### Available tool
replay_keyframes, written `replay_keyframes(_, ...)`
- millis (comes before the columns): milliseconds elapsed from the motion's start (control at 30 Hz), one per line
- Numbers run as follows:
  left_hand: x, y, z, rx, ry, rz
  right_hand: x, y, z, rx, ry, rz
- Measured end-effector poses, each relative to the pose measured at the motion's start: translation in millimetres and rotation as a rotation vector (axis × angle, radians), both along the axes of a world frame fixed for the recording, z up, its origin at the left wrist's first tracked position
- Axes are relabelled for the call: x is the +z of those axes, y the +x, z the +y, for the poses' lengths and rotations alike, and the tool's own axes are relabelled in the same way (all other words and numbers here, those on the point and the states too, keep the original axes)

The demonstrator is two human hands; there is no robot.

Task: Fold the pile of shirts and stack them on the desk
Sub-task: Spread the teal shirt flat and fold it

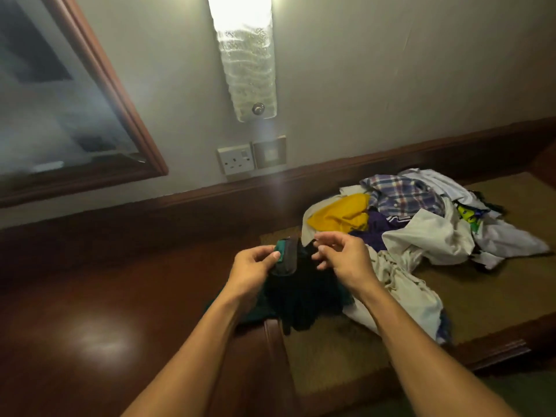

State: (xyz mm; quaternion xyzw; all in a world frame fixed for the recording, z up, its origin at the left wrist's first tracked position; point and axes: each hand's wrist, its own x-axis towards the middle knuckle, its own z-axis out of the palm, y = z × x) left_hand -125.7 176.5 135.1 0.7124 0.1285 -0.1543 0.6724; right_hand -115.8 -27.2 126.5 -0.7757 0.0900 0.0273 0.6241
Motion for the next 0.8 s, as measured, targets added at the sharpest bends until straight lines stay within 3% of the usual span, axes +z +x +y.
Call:
replay_keyframes(67, 20.1, -3.9, 20.7, -0.054, -0.006, -0.047, 0.0, 10.7, 3.2, 0.183, -0.225, -0.059)
replay_keyframes(167, 54.9, -9.3, 54.2, -0.100, 0.020, -0.153, 1.4, 19.8, 36.1, 0.535, -0.296, 0.072)
replay_keyframes(267, 85.0, -18.3, 98.4, -0.127, 0.168, -0.254, 5.4, 16.6, 77.2, 0.578, -0.241, 0.164)
replay_keyframes(367, 105.3, -32.7, 156.2, -0.152, 0.342, -0.280, 22.0, 17.8, 103.1, 0.508, -0.247, 0.073)
replay_keyframes(467, 116.2, -50.1, 212.6, -0.310, 0.747, -0.304, 58.1, 22.8, 124.4, 0.593, -0.340, -0.045)
replay_keyframes(567, 124.6, -64.0, 249.7, -0.412, 1.213, -0.497, 106.1, 29.5, 145.8, 0.733, -0.659, -0.168)
replay_keyframes(633, 135.3, -70.6, 273.4, -0.348, 1.372, -0.624, 136.0, 29.7, 160.1, 0.737, -0.883, -0.266)
replay_keyframes(700, 146.4, -72.1, 299.0, -0.268, 1.380, -0.673, 159.0, 27.9, 166.5, 0.655, -0.967, -0.354)
replay_keyframes(800, 160.6, -75.4, 343.5, -0.147, 1.206, -0.723, 192.6, 11.9, 174.7, 0.501, -0.871, -0.424)
